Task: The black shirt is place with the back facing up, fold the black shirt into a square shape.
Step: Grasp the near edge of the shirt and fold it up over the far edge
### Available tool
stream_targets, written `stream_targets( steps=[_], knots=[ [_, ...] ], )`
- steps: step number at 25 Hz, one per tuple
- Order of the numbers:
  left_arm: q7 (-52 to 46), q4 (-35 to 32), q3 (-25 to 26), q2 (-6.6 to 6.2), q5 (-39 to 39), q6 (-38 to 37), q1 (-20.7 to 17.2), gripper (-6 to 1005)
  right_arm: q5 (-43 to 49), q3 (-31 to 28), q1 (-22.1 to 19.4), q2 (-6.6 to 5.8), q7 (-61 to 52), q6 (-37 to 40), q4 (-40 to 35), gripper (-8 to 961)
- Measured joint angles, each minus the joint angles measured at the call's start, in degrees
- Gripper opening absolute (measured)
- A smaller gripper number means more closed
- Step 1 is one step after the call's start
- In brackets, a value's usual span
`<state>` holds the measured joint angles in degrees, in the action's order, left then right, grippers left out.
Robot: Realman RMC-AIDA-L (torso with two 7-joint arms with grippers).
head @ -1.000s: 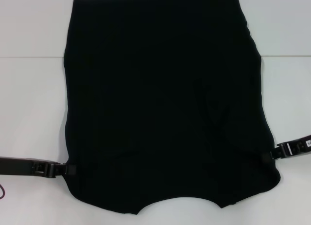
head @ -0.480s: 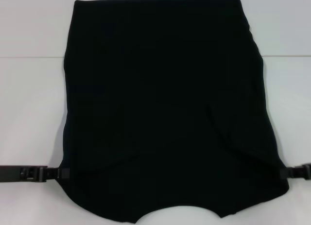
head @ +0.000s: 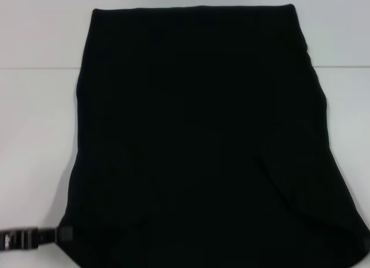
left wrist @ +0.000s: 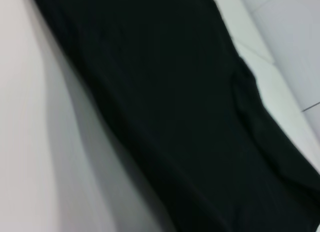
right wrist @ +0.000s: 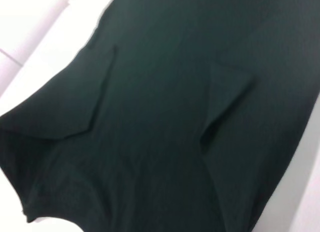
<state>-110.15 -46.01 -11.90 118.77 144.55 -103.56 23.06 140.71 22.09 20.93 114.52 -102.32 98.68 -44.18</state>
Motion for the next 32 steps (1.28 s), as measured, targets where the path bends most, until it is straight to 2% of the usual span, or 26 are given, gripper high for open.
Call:
stream_targets(
  steps=[6, 12, 18, 21, 25, 28, 32],
  knots=[
    [3.51, 0.12, 1.27, 0.93, 0.66, -4.79, -3.05, 145, 0.35, -4.86, -4.50, -0.28, 7.76, 5.58, -0.14, 26],
    [5.22, -0.07, 1.22, 1.62, 1.46, -7.35, -5.30, 151, 0.50, -6.03, -7.88, -0.74, 10.89, 6.83, 0.08, 26],
    [5.31, -0.08, 1.65, 1.79, 1.76, -8.29, -5.41, 156, 0.34, -9.82, -8.24, -0.96, 11.84, 8.75, 0.12, 25],
    [4.64, 0.26, 1.77, 1.04, 1.46, -7.80, -3.00, 159, 0.22, -12.45, -5.84, -0.95, 11.92, 9.21, 0.44, 25],
    [3.16, 1.49, 2.56, -0.93, 0.91, -6.21, 1.57, 163, 0.12, -16.23, -0.76, -1.20, 11.91, 7.42, 3.05, 25],
    [2.14, 3.17, 3.92, -2.57, 0.39, -3.92, 5.72, 166, 0.05, -18.39, 2.57, -1.66, 11.63, 5.83, 4.94, 25],
    [0.93, 8.21, 4.94, -5.60, -0.42, 4.22, 11.87, 170, -1.45, -20.32, 6.45, -1.84, 10.02, 2.20, 6.10, 26]
  ],
)
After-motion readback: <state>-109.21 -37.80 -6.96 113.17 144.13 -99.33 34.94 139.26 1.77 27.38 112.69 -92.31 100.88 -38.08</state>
